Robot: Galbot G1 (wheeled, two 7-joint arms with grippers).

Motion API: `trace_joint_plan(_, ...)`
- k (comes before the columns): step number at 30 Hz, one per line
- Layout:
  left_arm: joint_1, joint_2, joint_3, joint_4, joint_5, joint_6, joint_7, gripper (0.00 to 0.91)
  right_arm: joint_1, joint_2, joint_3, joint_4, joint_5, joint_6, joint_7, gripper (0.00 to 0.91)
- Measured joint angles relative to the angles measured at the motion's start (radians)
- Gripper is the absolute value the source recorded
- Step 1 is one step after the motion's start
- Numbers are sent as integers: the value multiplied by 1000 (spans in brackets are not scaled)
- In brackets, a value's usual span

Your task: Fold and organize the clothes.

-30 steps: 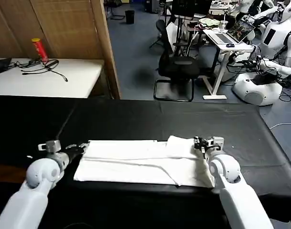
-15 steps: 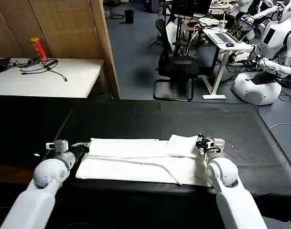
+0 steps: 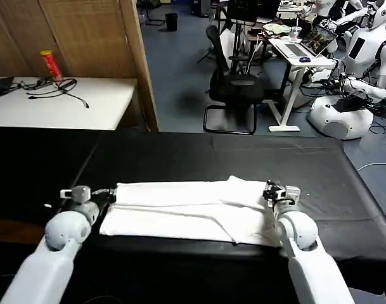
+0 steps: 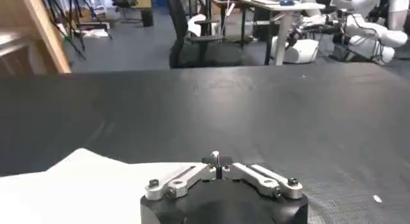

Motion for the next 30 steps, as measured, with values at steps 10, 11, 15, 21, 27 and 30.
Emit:
trace_joint_plan(10, 23, 36, -31, -40, 14, -10, 38, 878, -36, -53, 40, 73, 52, -26, -41, 878)
trace_joint_plan(11, 27, 44, -36, -44, 13, -11, 39, 878, -43, -62, 47, 89, 64, -27, -41, 878)
trace_joint_plan(15, 52, 59, -62, -71, -25, -19, 34, 878, -84, -97, 80, 159, 111, -32, -42, 878)
trace_joint_plan(21, 130, 13, -104, -144, -23, -57, 33, 878, -151, -111, 132, 261, 130, -33, -65, 878)
trace_joint_plan(27, 224, -64, -129, -173, 53, -116, 76, 878, -209, -114, 156, 339, 134, -28, -74, 878)
trace_joint_plan(30, 255, -82, -135, -175, 69, -134, 97, 878, -227, -114, 157, 366, 134, -27, -78, 878)
